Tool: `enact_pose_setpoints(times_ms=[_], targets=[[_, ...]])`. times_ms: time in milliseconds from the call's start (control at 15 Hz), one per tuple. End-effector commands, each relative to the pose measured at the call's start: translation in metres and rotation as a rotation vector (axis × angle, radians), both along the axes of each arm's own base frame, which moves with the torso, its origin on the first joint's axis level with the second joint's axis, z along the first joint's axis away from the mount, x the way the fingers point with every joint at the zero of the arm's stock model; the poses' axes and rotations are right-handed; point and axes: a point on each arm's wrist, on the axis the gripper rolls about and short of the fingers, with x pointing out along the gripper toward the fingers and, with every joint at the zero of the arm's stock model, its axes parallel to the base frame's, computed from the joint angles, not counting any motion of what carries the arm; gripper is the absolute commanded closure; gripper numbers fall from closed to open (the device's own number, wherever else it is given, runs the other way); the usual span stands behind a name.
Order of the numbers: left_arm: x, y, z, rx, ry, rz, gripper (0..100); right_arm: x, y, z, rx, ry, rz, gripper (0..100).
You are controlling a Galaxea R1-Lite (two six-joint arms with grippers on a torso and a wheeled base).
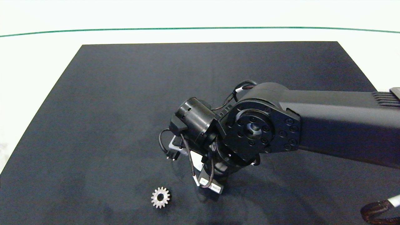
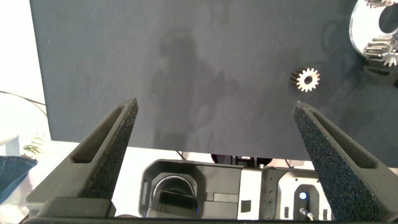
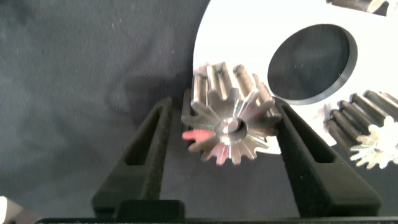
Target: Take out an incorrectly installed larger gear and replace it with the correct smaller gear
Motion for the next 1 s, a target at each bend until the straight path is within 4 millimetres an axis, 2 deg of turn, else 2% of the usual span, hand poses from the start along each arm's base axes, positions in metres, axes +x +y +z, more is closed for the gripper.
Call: enact_pose_setpoints(times_ms=[67,400,1000], targets=[[-0.001,0.0,0.0,0.0,0.004,0.002,0,0.001,0.002,-0.007,-0.005,0.0,0.002,45],[-0.002,0.0,0.0,-0.001,0.003,0.002,0,0.001,0.0,-0.011,-0.011,0.004,-0.001,55],[-0.002,0.0,0.0,-0.001,0.003,0.002,0,-0.001,-0.012,0.009,0.021,-0.021,0.007,73]])
